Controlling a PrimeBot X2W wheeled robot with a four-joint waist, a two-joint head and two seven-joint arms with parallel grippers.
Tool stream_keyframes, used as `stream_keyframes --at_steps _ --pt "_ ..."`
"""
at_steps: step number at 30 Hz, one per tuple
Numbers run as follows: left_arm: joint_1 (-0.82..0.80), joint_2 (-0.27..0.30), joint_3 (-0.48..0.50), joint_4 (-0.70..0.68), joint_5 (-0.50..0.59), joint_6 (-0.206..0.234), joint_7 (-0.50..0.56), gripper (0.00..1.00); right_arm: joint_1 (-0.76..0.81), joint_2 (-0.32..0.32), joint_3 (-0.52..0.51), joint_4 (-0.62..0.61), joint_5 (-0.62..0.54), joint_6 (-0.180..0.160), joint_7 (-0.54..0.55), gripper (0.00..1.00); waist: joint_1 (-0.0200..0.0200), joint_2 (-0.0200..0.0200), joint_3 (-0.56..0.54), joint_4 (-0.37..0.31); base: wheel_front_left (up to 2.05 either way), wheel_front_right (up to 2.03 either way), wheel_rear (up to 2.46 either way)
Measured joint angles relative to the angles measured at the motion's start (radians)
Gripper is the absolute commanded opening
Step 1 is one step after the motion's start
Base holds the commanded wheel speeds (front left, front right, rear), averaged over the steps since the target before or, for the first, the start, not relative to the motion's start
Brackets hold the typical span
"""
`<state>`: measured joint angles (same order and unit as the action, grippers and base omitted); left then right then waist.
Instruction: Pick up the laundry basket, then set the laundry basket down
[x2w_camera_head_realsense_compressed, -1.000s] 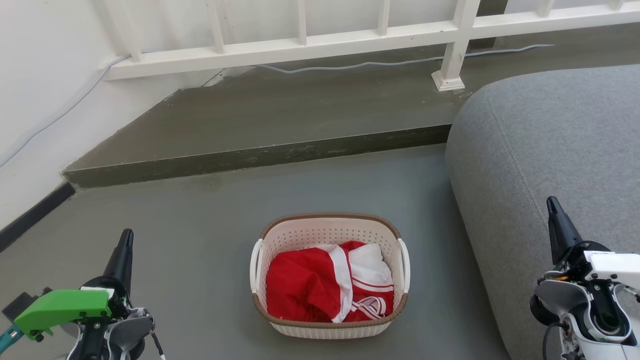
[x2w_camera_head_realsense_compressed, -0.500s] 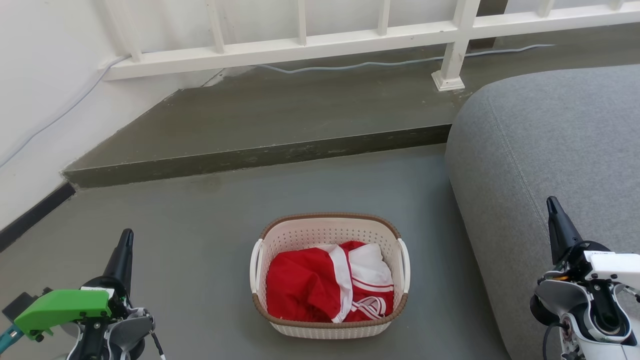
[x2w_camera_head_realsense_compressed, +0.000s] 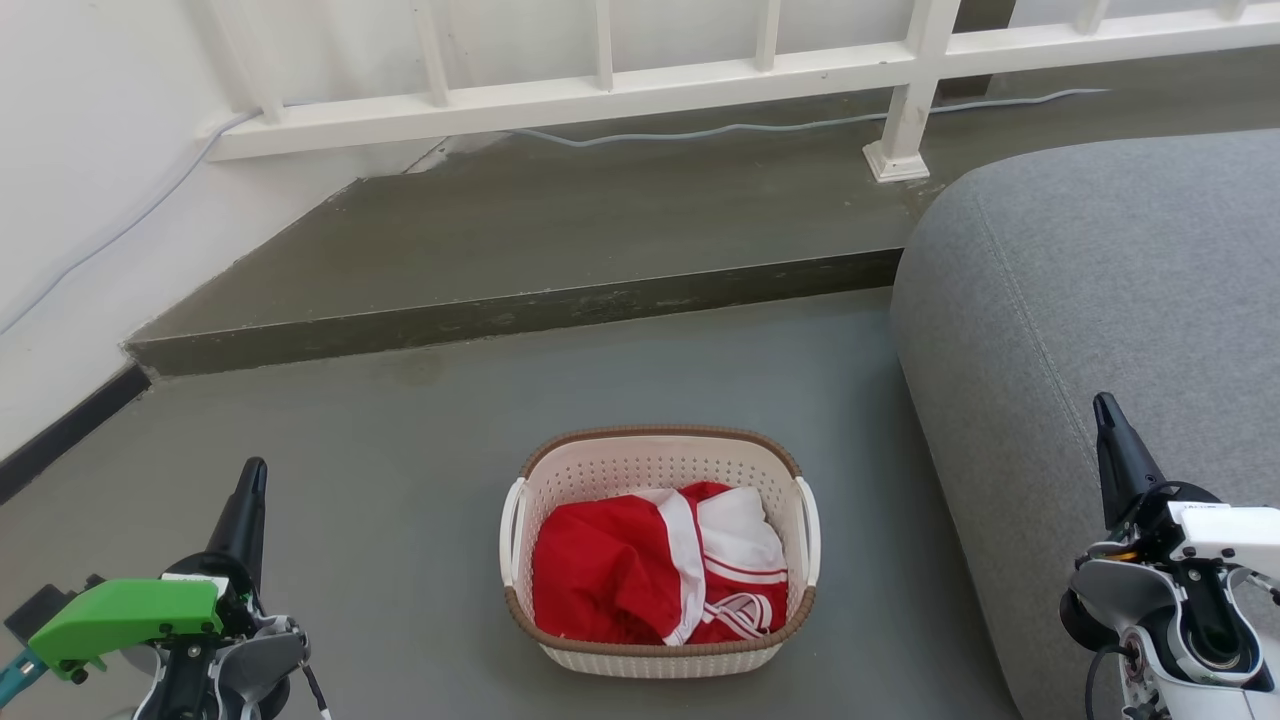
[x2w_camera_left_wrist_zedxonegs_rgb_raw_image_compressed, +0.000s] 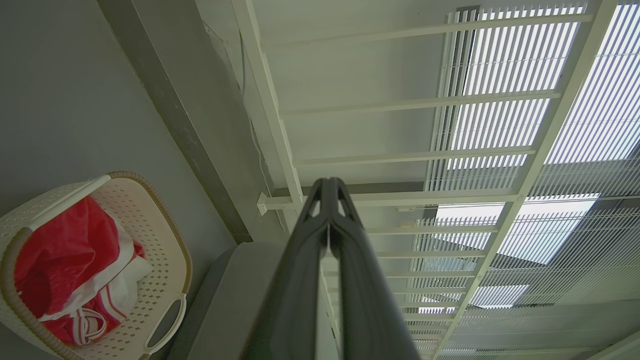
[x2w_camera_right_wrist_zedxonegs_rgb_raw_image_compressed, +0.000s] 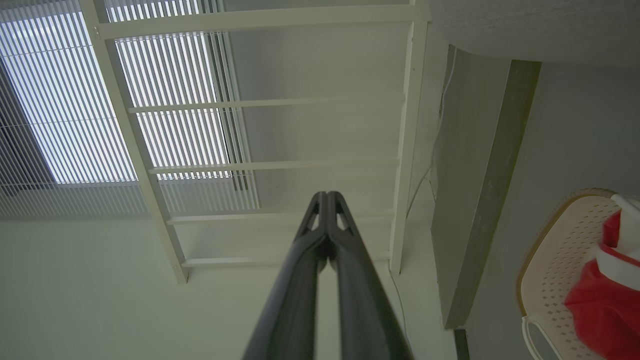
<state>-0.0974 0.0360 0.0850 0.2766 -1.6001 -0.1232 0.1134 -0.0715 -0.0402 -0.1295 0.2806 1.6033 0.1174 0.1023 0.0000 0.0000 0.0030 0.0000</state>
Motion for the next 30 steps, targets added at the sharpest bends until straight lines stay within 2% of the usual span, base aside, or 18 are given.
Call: stream_keyframes --at_steps 30 --pt "0.000 0.000 0.000 0.000 0.000 0.000 0.000 0.00 0.000 0.000 0.000 0.000 0.000 0.000 0.000 0.00 0.0000 0.0000 0.000 0.000 0.00 0.00 0.00"
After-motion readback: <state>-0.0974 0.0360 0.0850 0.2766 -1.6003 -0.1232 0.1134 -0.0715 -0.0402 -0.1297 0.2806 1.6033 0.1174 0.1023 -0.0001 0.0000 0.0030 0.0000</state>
